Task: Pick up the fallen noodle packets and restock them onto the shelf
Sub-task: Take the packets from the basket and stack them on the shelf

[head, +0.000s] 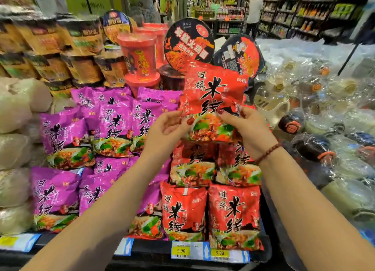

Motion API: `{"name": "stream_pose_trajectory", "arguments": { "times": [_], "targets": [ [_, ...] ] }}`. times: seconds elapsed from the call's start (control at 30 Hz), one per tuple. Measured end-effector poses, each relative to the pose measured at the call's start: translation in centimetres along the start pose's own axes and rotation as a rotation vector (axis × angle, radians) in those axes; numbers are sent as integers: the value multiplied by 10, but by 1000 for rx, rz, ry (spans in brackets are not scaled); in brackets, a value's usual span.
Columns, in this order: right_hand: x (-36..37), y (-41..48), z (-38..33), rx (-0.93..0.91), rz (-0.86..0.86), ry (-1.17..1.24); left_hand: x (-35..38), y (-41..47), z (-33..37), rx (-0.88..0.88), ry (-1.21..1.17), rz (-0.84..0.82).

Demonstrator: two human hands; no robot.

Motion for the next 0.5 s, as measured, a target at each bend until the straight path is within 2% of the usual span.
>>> {"name": "stream_pose_trajectory", "arguments": {
  "times": [0.03, 0.1, 0.17, 0.2, 0.33, 0.5],
  "targets": [
    [-7, 16, -9, -17, 20, 5, -7, 3, -1, 69, 82, 30],
    [-12, 51, -22, -32, 36, -12, -14, 3, -3, 229, 426, 57],
    [-14, 87, -24, -20, 69, -57, -8, 4, -15, 353, 731, -1],
    [-13, 104, -22, -11, 69, -51, -5, 6, -25, 374, 801, -37],
    [0, 154, -17, -33, 85, -82, -1, 15, -52, 279, 753, -105],
    [15, 175, -9, -20, 134, -125, 4, 20, -61, 282, 700, -123]
  ]
}}
Point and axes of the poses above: each hand's wrist, its own y-axis towards the middle knuckle, its own x-axis out of the palm, z = x × y, the point moved 9 cm from there along y, towards the middle knuckle, and after that the axes turned 1 degree about y, right-handed, at the moved point
